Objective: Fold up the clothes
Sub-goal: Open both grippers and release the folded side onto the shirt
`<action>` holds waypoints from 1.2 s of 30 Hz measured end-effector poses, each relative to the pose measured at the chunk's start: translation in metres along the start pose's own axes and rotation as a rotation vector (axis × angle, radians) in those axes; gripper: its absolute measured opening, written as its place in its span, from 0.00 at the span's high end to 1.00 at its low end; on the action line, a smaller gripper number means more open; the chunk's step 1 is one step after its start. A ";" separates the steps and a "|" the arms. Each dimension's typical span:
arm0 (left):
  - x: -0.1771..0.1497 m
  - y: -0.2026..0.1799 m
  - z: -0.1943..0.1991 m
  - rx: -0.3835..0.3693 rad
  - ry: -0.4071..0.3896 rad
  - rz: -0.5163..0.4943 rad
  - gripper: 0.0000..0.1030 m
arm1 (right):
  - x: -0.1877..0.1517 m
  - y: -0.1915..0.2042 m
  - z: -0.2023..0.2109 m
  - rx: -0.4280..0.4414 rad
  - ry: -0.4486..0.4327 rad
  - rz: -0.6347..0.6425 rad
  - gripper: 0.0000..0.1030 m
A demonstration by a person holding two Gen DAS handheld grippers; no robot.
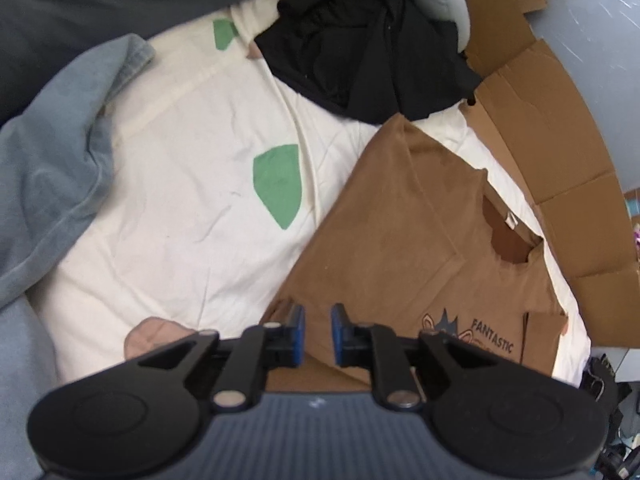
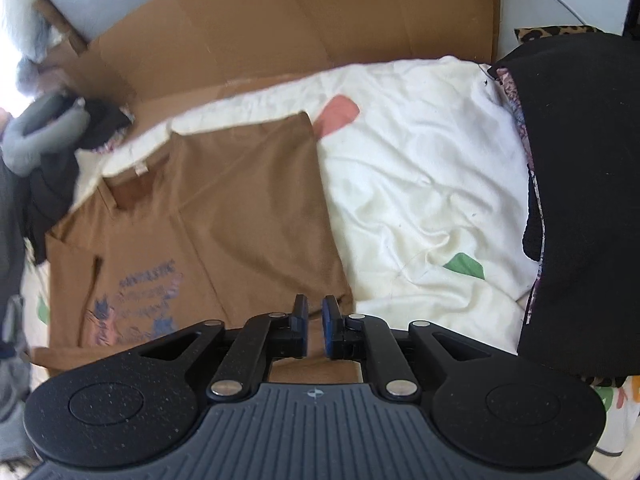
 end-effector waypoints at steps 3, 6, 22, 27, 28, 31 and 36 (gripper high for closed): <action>-0.007 -0.003 0.020 0.030 -0.007 -0.021 0.87 | -0.002 -0.002 0.015 0.017 -0.027 0.003 0.79; -0.017 -0.005 0.047 0.052 -0.035 -0.029 0.81 | -0.008 -0.007 0.032 0.037 -0.046 0.006 0.78; -0.060 0.006 0.123 0.129 -0.107 -0.126 0.50 | -0.072 0.008 0.104 0.019 -0.089 0.129 0.61; -0.062 0.004 0.111 0.133 -0.080 -0.200 0.50 | -0.087 0.012 0.119 -0.035 -0.081 0.134 0.59; -0.061 0.003 0.108 0.135 -0.081 -0.211 0.50 | -0.089 0.012 0.121 -0.045 -0.082 0.138 0.59; -0.061 -0.002 0.097 0.154 -0.090 -0.251 0.47 | -0.090 0.009 0.115 -0.087 -0.057 0.138 0.57; -0.060 -0.008 0.074 0.151 -0.093 -0.304 0.47 | -0.095 0.013 0.095 -0.098 -0.054 0.195 0.55</action>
Point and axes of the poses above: each gripper's, at about its wrist camera, not at the fingertips, and z roughly against the way its jaws point, y to its left, x to its top, the point moved 5 cm from there along -z, roughly the way its jaws point, and after that the axes turned 15 degrees about y, right-handed, at the moved point
